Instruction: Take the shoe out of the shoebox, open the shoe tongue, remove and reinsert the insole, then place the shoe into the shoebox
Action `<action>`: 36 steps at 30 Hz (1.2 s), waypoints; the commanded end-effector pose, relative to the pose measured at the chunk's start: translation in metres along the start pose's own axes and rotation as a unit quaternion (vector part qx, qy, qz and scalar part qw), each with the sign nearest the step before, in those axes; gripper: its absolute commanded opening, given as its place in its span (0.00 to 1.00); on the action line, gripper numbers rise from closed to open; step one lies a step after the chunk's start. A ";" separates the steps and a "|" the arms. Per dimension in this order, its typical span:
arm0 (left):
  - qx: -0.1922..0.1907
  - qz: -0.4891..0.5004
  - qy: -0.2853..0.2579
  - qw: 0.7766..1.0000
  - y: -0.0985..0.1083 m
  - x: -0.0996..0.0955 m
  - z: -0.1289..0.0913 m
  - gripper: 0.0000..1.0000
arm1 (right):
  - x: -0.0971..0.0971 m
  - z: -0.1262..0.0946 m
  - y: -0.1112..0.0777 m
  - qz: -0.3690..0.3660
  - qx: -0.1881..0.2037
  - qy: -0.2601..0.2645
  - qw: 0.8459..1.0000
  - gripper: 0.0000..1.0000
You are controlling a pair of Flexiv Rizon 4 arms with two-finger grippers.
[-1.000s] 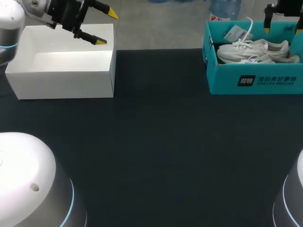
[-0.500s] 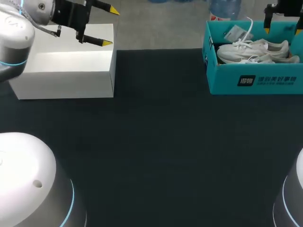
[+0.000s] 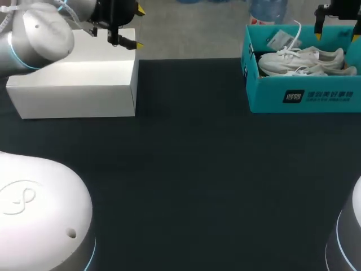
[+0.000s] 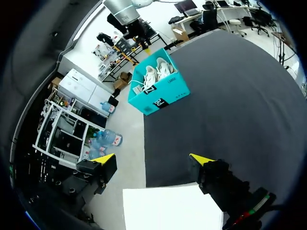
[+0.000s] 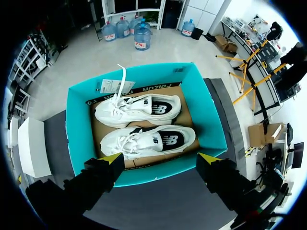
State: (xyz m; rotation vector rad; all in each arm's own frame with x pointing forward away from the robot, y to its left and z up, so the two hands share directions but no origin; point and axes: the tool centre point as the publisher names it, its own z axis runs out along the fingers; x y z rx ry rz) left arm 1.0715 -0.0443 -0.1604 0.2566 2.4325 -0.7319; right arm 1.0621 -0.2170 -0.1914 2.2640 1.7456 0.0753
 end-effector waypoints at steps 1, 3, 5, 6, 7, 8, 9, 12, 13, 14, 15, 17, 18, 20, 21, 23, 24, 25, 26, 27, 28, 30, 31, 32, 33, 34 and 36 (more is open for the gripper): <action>-0.398 -0.334 0.070 0.852 0.003 -0.001 0.003 1.00 | -0.001 0.000 -0.001 0.000 -0.001 0.001 1.000 1.00; -0.411 -0.355 0.062 0.837 0.006 0.001 0.000 1.00 | -0.001 0.000 -0.001 0.000 -0.001 0.001 1.000 1.00; -0.418 -0.378 0.046 0.825 0.009 0.003 -0.006 1.00 | -0.001 0.000 -0.001 0.000 -0.001 0.001 1.000 1.00; -0.423 -0.384 0.037 0.820 0.010 0.004 -0.007 1.00 | -0.001 0.000 -0.001 0.000 -0.001 0.001 1.000 1.00; -0.433 -0.398 0.024 0.808 0.011 0.005 -0.009 1.00 | -0.001 0.000 -0.001 0.000 -0.001 0.001 1.000 1.00; -0.441 -0.408 0.017 0.799 0.013 0.006 -0.011 1.00 | -0.001 0.000 -0.001 0.000 -0.001 0.001 1.000 1.00; -0.455 -0.422 0.010 0.784 0.015 0.006 -0.011 1.00 | -0.001 0.000 -0.001 0.000 -0.001 0.001 1.000 1.00; -0.493 -0.461 0.005 0.738 0.024 0.004 -0.010 1.00 | -0.001 0.000 -0.001 0.000 -0.001 0.001 1.000 1.00; -0.500 -0.470 0.012 0.728 0.026 0.004 -0.009 1.00 | -0.001 0.000 -0.001 0.000 -0.001 0.001 1.000 1.00; -0.513 -0.481 0.010 0.711 0.030 0.004 -0.008 1.00 | -0.001 0.000 -0.001 0.000 -0.001 0.001 1.000 1.00; -0.519 -0.489 0.013 0.701 0.033 0.004 -0.008 1.00 | -0.001 0.000 -0.001 0.000 -0.001 0.001 1.000 1.00; -0.537 -0.498 0.019 0.681 0.038 0.007 -0.008 1.00 | -0.001 0.000 -0.001 0.000 -0.001 0.001 1.000 1.00; -0.545 -0.499 0.022 0.674 0.040 0.010 -0.009 1.00 | -0.001 0.000 -0.001 0.000 -0.001 0.001 1.000 1.00; -0.551 -0.484 0.022 0.680 0.042 0.016 -0.009 1.00 | -0.001 0.000 -0.001 0.000 -0.001 0.001 1.000 1.00; -0.551 -0.484 0.022 0.680 0.042 0.016 -0.009 1.00 | -0.001 0.000 -0.001 0.000 -0.001 0.001 1.000 1.00; -0.551 -0.484 0.022 0.680 0.042 0.016 -0.009 1.00 | -0.001 0.000 -0.001 0.000 -0.001 0.001 1.000 1.00; -0.551 -0.484 0.022 0.680 0.042 0.016 -0.009 1.00 | -0.001 0.000 -0.001 0.000 -0.001 0.001 1.000 1.00; -0.551 -0.484 0.022 0.680 0.042 0.016 -0.009 1.00 | -0.001 0.000 -0.001 0.000 -0.001 0.001 1.000 1.00; -0.551 -0.484 0.022 0.680 0.042 0.016 -0.009 1.00 | -0.001 0.000 -0.001 0.000 -0.001 0.001 1.000 1.00; -0.551 -0.484 0.022 0.680 0.042 0.016 -0.009 1.00 | -0.001 0.000 -0.001 0.000 -0.001 0.001 1.000 1.00; -0.551 -0.484 0.022 0.680 0.042 0.016 -0.009 1.00 | -0.001 0.000 -0.001 0.000 -0.001 0.001 1.000 1.00; -0.551 -0.484 0.022 0.680 0.042 0.016 -0.009 1.00 | -0.001 0.000 -0.001 0.000 -0.001 0.001 1.000 1.00; -0.551 -0.484 0.022 0.680 0.042 0.016 -0.009 1.00 | -0.001 0.000 -0.001 0.000 -0.001 0.001 1.000 1.00; -0.551 -0.484 0.022 0.680 0.042 0.016 -0.009 1.00 | -0.001 0.000 -0.001 0.000 -0.001 0.001 1.000 1.00; -0.551 -0.484 0.022 0.680 0.042 0.016 -0.009 1.00 | -0.001 0.000 -0.001 0.000 -0.001 0.001 1.000 1.00; -0.551 -0.484 0.022 0.680 0.042 0.016 -0.009 1.00 | -0.001 0.000 -0.001 0.000 -0.001 0.001 1.000 1.00; -0.551 -0.484 0.022 0.680 0.042 0.016 -0.009 1.00 | -0.001 0.000 -0.001 0.000 -0.001 0.001 1.000 1.00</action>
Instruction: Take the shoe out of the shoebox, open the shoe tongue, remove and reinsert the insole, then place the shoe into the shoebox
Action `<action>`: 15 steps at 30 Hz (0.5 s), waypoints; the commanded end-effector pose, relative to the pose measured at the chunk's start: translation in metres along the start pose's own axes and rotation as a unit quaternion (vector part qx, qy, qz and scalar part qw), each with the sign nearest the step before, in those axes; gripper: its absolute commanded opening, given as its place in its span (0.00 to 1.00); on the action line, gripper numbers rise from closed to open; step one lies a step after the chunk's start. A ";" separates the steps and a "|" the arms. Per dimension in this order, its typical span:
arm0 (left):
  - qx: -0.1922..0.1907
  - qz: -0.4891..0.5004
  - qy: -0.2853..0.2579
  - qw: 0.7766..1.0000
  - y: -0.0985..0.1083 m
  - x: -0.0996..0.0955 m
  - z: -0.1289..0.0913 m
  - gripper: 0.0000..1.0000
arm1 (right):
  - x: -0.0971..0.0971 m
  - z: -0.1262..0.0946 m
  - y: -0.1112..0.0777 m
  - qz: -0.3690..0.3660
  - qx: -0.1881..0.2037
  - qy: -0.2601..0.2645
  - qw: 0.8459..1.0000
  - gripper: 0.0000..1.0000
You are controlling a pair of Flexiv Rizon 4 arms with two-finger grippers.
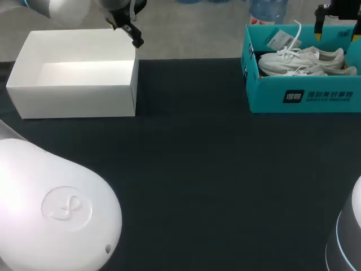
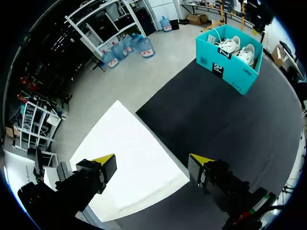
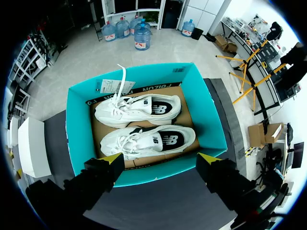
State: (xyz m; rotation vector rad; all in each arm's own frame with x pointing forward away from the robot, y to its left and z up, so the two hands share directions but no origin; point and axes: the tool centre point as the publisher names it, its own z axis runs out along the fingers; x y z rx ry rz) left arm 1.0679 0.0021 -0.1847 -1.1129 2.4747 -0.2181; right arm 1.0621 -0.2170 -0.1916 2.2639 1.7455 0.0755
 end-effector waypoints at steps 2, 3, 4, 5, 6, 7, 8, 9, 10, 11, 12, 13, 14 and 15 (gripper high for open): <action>-0.292 -0.110 -0.013 0.950 -0.002 0.002 -0.002 1.00 | -0.001 0.000 -0.001 0.000 -0.001 0.001 1.000 1.00; -0.303 -0.124 0.001 0.945 -0.001 0.000 -0.002 1.00 | -0.001 0.000 -0.001 0.000 -0.001 0.001 1.000 1.00; -0.299 -0.132 0.011 0.945 0.003 -0.002 -0.001 1.00 | -0.001 0.000 -0.001 0.000 -0.001 0.001 1.000 1.00; -0.302 -0.152 0.025 0.941 0.006 -0.004 0.000 1.00 | -0.001 0.000 -0.001 0.000 -0.001 0.001 1.000 1.00; -0.301 -0.154 0.034 0.941 0.010 -0.006 0.000 1.00 | -0.001 0.000 -0.001 0.000 -0.001 0.001 1.000 1.00; -0.297 -0.168 0.042 0.939 0.013 -0.008 0.002 1.00 | -0.001 0.000 -0.001 0.000 -0.001 0.001 1.000 1.00; -0.293 -0.184 0.038 0.937 0.016 -0.009 0.005 1.00 | -0.001 0.000 -0.001 0.000 -0.001 0.001 1.000 1.00; -0.288 -0.190 0.042 0.938 0.019 -0.010 0.007 1.00 | -0.001 0.000 -0.001 0.000 -0.001 0.001 1.000 1.00; -0.283 -0.206 0.053 0.935 0.022 -0.012 0.010 1.00 | -0.001 0.000 -0.001 0.000 -0.001 0.001 1.000 1.00; -0.278 -0.216 0.056 0.934 0.024 -0.013 0.012 1.00 | -0.001 0.000 -0.001 0.000 -0.001 0.001 1.000 1.00; -0.275 -0.225 0.060 0.933 0.025 -0.014 0.013 1.00 | -0.001 0.000 -0.001 0.000 -0.001 0.001 1.000 1.00; -0.275 -0.229 0.066 0.932 0.027 -0.015 0.015 1.00 | -0.001 0.000 -0.001 0.000 -0.001 0.001 1.000 1.00; -0.275 -0.235 0.072 0.930 0.028 -0.015 0.016 1.00 | -0.001 0.000 -0.001 0.000 -0.001 0.001 1.000 1.00; -0.272 -0.240 0.078 0.929 0.031 -0.016 0.018 1.00 | -0.001 0.000 -0.001 0.000 -0.001 0.001 1.000 1.00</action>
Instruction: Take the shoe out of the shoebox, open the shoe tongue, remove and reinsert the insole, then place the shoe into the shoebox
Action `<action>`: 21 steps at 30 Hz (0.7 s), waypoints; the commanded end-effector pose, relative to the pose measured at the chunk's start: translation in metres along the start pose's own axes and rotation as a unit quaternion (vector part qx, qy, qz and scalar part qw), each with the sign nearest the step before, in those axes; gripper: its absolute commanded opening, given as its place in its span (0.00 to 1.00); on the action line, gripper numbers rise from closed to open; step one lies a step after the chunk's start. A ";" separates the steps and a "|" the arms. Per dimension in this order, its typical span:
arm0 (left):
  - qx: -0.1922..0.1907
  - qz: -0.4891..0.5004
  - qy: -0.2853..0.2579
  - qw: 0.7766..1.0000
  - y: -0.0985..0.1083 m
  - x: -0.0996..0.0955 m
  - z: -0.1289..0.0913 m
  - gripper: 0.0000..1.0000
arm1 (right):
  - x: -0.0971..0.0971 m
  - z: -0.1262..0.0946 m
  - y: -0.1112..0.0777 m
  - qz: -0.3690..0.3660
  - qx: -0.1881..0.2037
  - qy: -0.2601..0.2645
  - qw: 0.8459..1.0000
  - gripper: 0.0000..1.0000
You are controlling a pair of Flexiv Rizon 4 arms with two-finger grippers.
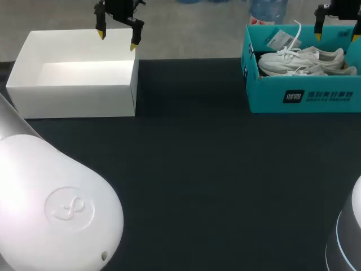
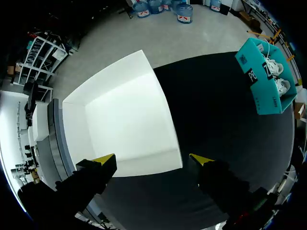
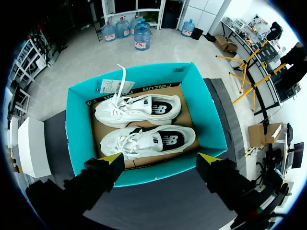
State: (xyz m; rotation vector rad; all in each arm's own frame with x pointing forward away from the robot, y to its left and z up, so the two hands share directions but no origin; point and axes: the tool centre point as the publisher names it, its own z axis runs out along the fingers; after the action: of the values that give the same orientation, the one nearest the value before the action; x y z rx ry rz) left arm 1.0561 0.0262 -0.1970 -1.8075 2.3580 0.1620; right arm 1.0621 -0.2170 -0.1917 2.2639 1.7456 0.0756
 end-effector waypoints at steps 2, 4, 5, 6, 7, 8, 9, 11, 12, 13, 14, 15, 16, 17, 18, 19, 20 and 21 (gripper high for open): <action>-0.076 -0.030 0.053 0.995 -0.003 -0.010 0.013 1.00 | -0.001 0.000 -0.001 0.000 -0.001 0.001 1.000 1.00; -0.067 -0.029 0.053 0.996 0.001 -0.011 0.014 1.00 | -0.001 0.000 -0.001 0.000 -0.001 0.001 1.000 1.00; -0.062 -0.028 0.055 0.996 0.003 -0.011 0.014 1.00 | -0.001 0.000 -0.001 0.000 -0.001 0.001 1.000 1.00; -0.057 -0.028 0.056 0.996 0.005 -0.011 0.014 1.00 | -0.001 0.000 -0.001 0.000 -0.001 0.001 1.000 1.00; -0.052 -0.025 0.055 0.997 0.007 -0.011 0.014 1.00 | -0.001 0.000 -0.001 0.000 -0.001 0.001 1.000 1.00; -0.044 -0.028 0.054 0.997 0.009 -0.011 0.014 1.00 | -0.001 0.000 -0.001 0.000 -0.001 0.001 1.000 1.00; -0.040 -0.028 0.054 0.997 0.011 -0.011 0.014 1.00 | -0.001 0.000 -0.001 0.000 -0.001 0.001 1.000 1.00; -0.026 -0.038 0.053 0.998 0.016 -0.010 0.013 1.00 | -0.005 -0.004 0.004 0.003 -0.011 0.009 1.000 1.00; -0.027 -0.035 0.056 0.997 0.018 -0.011 0.012 1.00 | -0.008 -0.006 0.006 0.004 -0.011 0.005 1.000 1.00; -0.023 -0.041 0.060 0.997 0.020 -0.011 0.011 1.00 | -0.011 -0.007 0.008 0.004 -0.012 0.005 1.000 1.00; -0.014 -0.048 0.061 0.997 0.023 -0.012 0.011 1.00 | -0.013 -0.009 0.009 0.009 -0.017 0.006 1.000 1.00; -0.009 -0.052 0.063 0.997 0.026 -0.013 0.010 1.00 | -0.016 -0.010 0.010 0.014 -0.018 0.006 1.000 1.00; -0.009 -0.058 0.071 0.996 0.028 -0.014 0.010 1.00 | -0.019 -0.012 0.011 0.017 -0.022 0.013 1.000 1.00; -0.004 -0.062 0.073 0.995 0.031 -0.016 0.010 1.00 | -0.021 -0.013 0.011 0.019 -0.024 0.015 0.999 1.00; -0.002 -0.067 0.075 0.995 0.033 -0.017 0.010 1.00 | -0.024 -0.013 0.011 0.021 -0.024 0.015 0.999 1.00; -0.002 -0.069 0.077 0.995 0.035 -0.018 0.010 1.00 | -0.026 -0.013 0.011 0.023 -0.024 0.018 0.999 1.00; -0.002 -0.068 0.076 0.995 0.036 -0.018 0.011 1.00 | -0.027 -0.012 0.011 0.023 -0.022 0.021 0.999 1.00; 0.000 -0.072 0.074 0.995 0.037 -0.018 0.012 1.00 | -0.027 -0.012 0.010 0.023 -0.018 0.026 0.999 1.00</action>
State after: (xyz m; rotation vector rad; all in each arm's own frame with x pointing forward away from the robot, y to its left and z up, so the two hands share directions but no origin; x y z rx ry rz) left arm 1.0379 0.0496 -0.2044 -2.0937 2.3664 0.1620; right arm 1.0673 -0.2375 -0.1733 2.2905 1.6925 0.1470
